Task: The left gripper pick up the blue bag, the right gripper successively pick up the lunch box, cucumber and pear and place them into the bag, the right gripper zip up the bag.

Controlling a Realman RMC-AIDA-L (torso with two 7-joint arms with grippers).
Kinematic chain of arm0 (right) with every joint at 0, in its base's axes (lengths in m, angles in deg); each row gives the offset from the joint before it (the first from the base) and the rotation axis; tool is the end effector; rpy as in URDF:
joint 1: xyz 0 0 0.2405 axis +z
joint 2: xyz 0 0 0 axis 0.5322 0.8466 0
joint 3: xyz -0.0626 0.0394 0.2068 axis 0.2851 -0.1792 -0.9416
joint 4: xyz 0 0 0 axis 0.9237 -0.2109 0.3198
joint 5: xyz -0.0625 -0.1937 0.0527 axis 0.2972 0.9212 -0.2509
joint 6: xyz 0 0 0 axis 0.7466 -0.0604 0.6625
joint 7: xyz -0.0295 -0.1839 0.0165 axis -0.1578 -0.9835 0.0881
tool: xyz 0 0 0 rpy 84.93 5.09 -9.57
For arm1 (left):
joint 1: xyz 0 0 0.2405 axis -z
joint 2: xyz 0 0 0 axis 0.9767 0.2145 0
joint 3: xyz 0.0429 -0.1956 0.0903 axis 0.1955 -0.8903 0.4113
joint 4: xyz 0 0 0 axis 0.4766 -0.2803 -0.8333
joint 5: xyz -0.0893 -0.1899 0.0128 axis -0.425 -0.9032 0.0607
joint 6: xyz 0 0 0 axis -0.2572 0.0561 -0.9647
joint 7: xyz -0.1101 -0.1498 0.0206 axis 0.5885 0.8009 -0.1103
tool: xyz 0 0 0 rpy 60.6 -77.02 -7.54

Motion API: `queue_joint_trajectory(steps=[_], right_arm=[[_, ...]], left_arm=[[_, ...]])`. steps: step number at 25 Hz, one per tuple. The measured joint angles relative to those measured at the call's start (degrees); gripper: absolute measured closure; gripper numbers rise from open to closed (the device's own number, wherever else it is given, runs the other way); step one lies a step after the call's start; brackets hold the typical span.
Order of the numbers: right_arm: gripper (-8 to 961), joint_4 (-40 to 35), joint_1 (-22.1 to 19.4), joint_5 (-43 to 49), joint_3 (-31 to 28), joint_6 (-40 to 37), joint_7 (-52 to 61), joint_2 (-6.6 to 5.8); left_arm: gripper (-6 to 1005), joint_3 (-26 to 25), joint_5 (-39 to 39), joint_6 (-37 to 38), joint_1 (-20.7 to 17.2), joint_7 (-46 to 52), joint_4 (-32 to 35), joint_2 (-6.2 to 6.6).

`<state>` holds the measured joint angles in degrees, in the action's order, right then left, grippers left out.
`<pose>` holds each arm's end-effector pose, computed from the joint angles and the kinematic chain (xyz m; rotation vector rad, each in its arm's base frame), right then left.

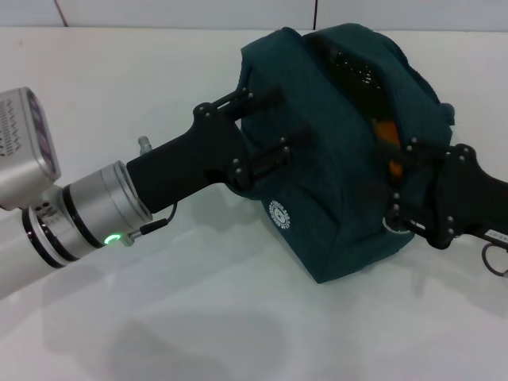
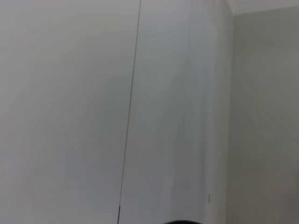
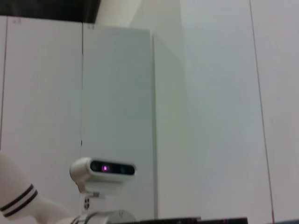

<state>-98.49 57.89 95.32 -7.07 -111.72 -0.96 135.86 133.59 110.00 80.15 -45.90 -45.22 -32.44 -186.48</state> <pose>0.1831 0.2823 -0.0246 -2.5012 0.0924 1.2460 -0.1603 0.3039 -0.0591 -2.4051 -0.3032 -1.3029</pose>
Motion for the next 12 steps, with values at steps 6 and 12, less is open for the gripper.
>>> queue_joint_trajectory(steps=[6,12], right_arm=[[514,0.04,0.36,-4.62,0.00,-0.85,1.46,-0.01],[518,-1.06,0.50,-5.66,-0.24,-4.79,3.02,-0.46]], left_arm=[[358,-0.01,0.15,-0.04,0.36,-0.15,0.00,0.00],[357,1.21,-0.28,-0.13,0.53,-0.55,0.01,0.00]])
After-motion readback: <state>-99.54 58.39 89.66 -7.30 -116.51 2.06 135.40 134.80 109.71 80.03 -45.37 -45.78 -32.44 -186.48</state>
